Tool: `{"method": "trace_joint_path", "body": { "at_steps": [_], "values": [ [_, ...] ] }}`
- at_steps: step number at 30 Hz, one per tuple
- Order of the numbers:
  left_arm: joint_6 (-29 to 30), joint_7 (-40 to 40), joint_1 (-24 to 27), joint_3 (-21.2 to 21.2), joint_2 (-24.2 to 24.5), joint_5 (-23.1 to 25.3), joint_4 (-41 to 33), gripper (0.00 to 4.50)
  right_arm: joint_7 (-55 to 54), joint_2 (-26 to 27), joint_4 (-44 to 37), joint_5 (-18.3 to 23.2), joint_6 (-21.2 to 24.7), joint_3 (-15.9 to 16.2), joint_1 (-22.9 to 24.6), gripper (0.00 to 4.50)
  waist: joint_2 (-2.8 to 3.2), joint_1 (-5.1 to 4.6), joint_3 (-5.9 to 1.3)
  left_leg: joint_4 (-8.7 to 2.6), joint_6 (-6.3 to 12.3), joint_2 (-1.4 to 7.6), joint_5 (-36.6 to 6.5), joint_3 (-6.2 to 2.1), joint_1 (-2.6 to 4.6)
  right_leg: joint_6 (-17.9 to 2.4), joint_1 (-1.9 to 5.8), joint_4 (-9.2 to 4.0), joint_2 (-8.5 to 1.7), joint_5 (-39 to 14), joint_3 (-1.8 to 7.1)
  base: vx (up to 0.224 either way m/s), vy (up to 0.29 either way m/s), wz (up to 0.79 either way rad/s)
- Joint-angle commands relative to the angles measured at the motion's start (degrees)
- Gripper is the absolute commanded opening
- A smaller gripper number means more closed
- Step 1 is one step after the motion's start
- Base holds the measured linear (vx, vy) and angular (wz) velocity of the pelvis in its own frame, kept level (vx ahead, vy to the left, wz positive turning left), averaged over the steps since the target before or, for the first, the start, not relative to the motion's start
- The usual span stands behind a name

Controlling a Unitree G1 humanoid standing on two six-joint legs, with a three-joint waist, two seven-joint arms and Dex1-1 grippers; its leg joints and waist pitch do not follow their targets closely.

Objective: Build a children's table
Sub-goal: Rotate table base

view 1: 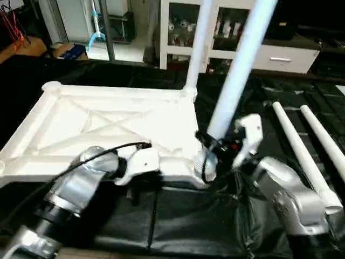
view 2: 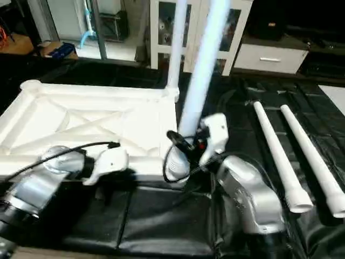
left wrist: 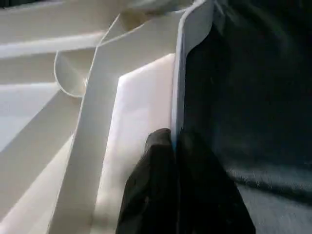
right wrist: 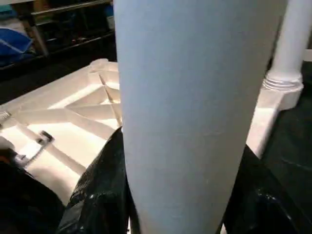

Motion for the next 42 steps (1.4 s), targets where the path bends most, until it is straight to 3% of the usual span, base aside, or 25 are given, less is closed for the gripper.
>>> {"method": "trace_joint_path", "body": {
  "at_steps": [1,2,4,5,8,11,17,21,23,27,36,42],
  "values": [
    [0.6,3.3,1.1,0.6,-0.8,0.5,0.6,0.02,0.5,-0.7,-0.2,0.3,0.4,-0.7,-1.2,1.83,-0.08,0.28,-2.57,-4.86,-1.33,3.73,-14.2,-2.01,0.75,-10.0,0.93,-5.1,-4.68,-13.7,2.96,0.0,0.0,0.0],
    [0.2,4.0,1.3,0.9,-1.4,0.2,0.2,0.02,0.7,-0.9,-0.2,0.8,0.5,-1.0,-1.5,1.83,-0.09,0.29,-2.66,-4.83,-1.25,3.74,-13.6,-1.99,0.71,-10.2,1.02,-4.98,-4.68,-12.6,2.95,0.0,0.0,0.0],
    [0.8,4.3,1.5,1.3,-2.2,-1.0,-0.5,0.61,1.4,-1.4,-0.2,1.5,0.6,-1.4,-1.8,1.83,-0.3,0.36,-2.81,-4.59,-0.39,3.65,-11.0,-1.83,0.51,-11.1,1.26,-4.56,-4.54,-7.6,2.87,0.0,0.0,0.0],
    [0.5,4.0,1.5,1.2,-2.3,-1.5,-0.7,0.61,1.8,-1.7,-0.1,1.9,0.5,-1.7,-1.8,1.83,-0.68,0.34,-2.89,-4.49,-0.02,3.63,-10.5,-1.74,0.49,-11.3,1.35,-4.48,-4.56,-6.7,2.88,0.0,0.0,0.0],
    [0.0,5.5,1.4,0.9,-2.4,-0.6,-0.3,0.78,2.7,-2.3,0.3,1.8,-0.2,-2.0,-1.3,1.83,-0.52,0.64,-3.1,-4.19,1.65,3.68,-6.5,-1.73,0.23,-12.6,1.75,-3.87,-4.61,-1.1,2.79,0.0,0.0,0.0],
    [-1.0,5.1,1.4,-0.4,-1.5,0.8,0.2,0.9,3.3,-2.8,0.8,1.9,-0.5,-2.9,-1.0,1.83,-0.52,0.69,-2.9,-4.26,1.74,3.76,-7.0,-1.7,0.38,-13.0,1.64,-3.96,-4.54,-1.5,2.71,0.0,0.0,0.0],
    [-0.9,4.9,0.4,-1.6,-1.7,1.0,1.0,0.9,2.8,-3.6,1.1,2.4,-0.8,-4.8,-1.1,1.83,-0.4,0.71,-2.59,-4.59,-0.56,3.81,-11.7,-1.79,0.73,-11.7,1.29,-4.65,-4.55,-8.6,2.8,0.0,0.0,0.0],
    [-0.9,5.3,-0.4,-2.0,-2.6,0.8,1.3,0.9,3.0,-3.8,0.8,2.5,-0.7,-5.2,-1.1,1.83,-0.44,0.86,-2.71,-4.48,-0.56,3.78,-10.6,-1.76,0.64,-11.9,1.41,-4.45,-4.55,-6.5,2.81,0.0,0.0,0.0],
    [-1.8,5.0,-1.4,-3.1,-3.1,1.6,2.2,0.9,3.1,-4.0,0.5,2.4,-0.5,-5.6,-1.1,1.83,-0.04,1.04,-2.8,-4.41,-0.44,3.75,-9.8,-1.74,0.68,-12.1,1.43,-4.36,-4.49,-4.9,2.81,0.0,0.0,0.0],
    [-1.7,5.1,-2.6,-3.5,-4.2,1.5,3.4,0.9,3.4,-4.3,0.0,2.2,-0.4,-5.6,-1.0,1.83,-0.06,1.64,-2.84,-4.34,-0.3,3.75,-9.0,-1.66,0.71,-12.6,1.57,-4.16,-4.56,-3.1,2.82,0.0,0.0,0.0],
    [-2.6,6.0,-5.2,-4.6,-5.9,2.2,6.5,0.9,3.3,-4.7,-0.8,1.9,-0.4,-5.3,-0.5,1.83,-0.2,1.63,-2.82,-4.42,-0.73,3.78,-10.4,-1.78,0.66,-12.2,1.68,-4.43,-4.65,-5.2,2.78,0.0,0.0,0.0],
    [-3.5,6.3,-6.7,-5.9,-6.7,3.2,10.0,0.9,3.2,-4.7,-0.6,1.9,-0.6,-5.3,-0.6,1.83,0.01,1.71,-2.72,-4.48,-0.84,3.8,-11.1,-1.8,0.77,-12.2,1.48,-4.6,-4.59,-6.0,2.76,0.0,0.0,0.0]
  ]
}}
